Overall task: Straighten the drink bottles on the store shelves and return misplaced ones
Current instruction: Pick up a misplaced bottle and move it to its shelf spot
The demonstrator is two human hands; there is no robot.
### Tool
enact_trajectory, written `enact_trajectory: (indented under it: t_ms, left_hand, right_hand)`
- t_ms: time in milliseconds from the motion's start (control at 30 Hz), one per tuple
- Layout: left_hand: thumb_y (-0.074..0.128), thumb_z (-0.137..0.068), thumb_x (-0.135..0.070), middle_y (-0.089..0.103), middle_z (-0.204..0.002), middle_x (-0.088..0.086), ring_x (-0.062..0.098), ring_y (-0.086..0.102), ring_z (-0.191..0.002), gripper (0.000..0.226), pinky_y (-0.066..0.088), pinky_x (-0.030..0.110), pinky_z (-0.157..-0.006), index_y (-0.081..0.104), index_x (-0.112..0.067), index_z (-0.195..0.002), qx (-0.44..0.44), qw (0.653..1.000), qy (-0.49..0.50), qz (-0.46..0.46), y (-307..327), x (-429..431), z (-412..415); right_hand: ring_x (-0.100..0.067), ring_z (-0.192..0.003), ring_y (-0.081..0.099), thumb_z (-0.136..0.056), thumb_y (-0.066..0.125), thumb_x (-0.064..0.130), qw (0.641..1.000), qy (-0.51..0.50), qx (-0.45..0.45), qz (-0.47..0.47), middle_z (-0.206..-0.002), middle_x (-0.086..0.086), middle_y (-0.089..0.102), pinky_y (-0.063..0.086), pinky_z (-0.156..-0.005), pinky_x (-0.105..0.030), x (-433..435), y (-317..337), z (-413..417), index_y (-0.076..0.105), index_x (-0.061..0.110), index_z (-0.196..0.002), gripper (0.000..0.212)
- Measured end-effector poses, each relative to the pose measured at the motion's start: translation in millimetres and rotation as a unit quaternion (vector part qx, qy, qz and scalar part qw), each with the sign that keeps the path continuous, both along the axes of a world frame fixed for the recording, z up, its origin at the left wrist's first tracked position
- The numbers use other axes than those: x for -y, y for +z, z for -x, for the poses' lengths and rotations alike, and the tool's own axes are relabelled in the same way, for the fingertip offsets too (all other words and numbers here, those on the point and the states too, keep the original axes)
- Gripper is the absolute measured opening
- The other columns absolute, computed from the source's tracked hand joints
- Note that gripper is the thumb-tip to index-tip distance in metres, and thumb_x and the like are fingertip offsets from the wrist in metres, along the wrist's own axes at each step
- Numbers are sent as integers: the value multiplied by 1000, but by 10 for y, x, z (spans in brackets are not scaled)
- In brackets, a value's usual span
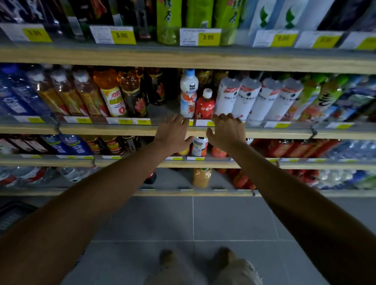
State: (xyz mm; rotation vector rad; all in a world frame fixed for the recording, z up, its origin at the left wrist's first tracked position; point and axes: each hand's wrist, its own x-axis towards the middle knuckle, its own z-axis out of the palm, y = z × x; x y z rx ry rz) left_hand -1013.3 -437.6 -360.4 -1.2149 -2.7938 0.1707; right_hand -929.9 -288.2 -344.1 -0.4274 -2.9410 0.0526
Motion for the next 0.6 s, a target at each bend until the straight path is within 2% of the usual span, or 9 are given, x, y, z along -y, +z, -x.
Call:
enact_trajectory:
  t_ms: [167, 333, 467, 600]
  left_hand:
    - [45, -89, -49, 46, -137, 12, 31, 40, -125, 60, 30, 46, -102, 41, -8, -133, 14, 999, -38, 2, -34, -411, -230]
    - [46, -87, -49, 49, -132, 11, 30, 42, -123, 57, 29, 47, -105, 45, -9, -129, 20, 998, -60, 8, -33, -1059, -533]
    - [48, -86, -47, 51, -128, 9, 29, 44, -121, 54, 30, 45, -102, 47, -10, -125, 32, 997, -67, 3, -39, -1707, -851]
    - [48, -86, -49, 53, -125, 9, 30, 47, -117, 54, 31, 43, -98, 47, -11, -124, 25, 996, -88, 3, -95, -2446, -1237]
  right_hand:
    - [-31, -110, 54, -87, 50, 35, 999, -39, 10, 20, -114, -13, 63, 43, -87, -38, -403, -79, -288, 57, 9, -118, 41]
    - [-31, -109, 54, -85, 51, 36, 998, -65, 17, 19, -111, -14, 63, 43, -85, -38, -1023, -138, -697, 58, 8, -113, 39]
    - [-30, -108, 54, -85, 50, 34, 996, -78, 25, 26, -110, -14, 63, 42, -86, -38, -1634, -146, -1048, 58, 8, -112, 38]
    - [-30, -115, 52, -85, 49, 34, 995, -94, 27, 20, -119, -14, 61, 40, -95, -40, -2326, -192, -1460, 57, 9, -118, 42]
